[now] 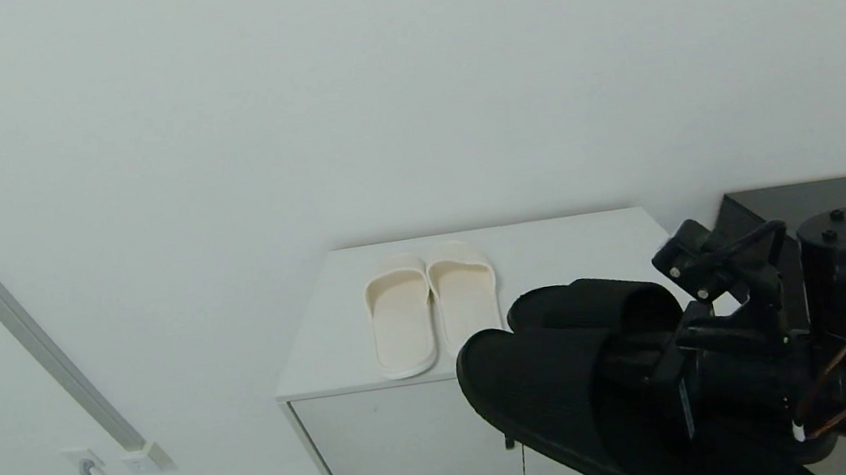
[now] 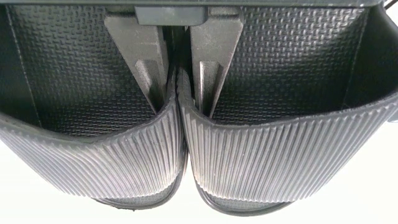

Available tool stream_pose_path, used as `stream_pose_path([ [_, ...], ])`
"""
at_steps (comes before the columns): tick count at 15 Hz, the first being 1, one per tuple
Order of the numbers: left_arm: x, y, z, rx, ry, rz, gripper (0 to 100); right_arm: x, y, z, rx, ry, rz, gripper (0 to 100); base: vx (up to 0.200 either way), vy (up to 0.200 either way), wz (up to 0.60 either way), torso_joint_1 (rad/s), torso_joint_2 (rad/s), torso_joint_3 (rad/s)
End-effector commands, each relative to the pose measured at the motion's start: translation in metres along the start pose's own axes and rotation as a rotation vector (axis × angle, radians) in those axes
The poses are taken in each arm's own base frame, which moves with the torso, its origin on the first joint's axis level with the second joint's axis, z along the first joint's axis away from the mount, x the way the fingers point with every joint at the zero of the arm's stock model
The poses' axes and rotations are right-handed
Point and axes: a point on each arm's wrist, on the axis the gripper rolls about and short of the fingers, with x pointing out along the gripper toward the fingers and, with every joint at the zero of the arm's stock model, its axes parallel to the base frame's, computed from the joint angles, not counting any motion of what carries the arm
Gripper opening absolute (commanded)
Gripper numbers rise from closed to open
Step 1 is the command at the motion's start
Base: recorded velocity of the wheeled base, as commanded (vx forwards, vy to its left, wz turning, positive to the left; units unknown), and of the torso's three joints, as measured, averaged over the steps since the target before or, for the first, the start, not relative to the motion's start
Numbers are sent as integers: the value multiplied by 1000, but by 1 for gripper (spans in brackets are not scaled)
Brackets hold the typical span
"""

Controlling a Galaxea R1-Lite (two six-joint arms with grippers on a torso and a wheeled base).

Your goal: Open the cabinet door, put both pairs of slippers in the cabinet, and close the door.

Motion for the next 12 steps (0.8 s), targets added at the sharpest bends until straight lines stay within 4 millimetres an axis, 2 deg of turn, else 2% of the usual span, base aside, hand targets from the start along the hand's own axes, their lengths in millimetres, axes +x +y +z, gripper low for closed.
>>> stream_pose_path([
  [1, 0, 0, 0, -2, 1, 0, 0, -9, 5, 2, -7, -19, 18, 0, 0, 0, 0, 0, 0, 0],
  [4, 0, 0, 0, -2, 1, 0, 0, -9, 9, 1, -11, -15, 33, 0, 0, 0, 0, 0, 0, 0],
  [10, 0, 0, 0, 2, 1, 0, 0, -8, 9, -2, -10, -2, 35, 0, -200, 0, 0, 1, 3, 4],
  [12, 0, 0, 0, 2, 1, 0, 0, -8, 9, -4, -14, 3, 32, 0, 0, 0, 0, 0, 0, 0],
])
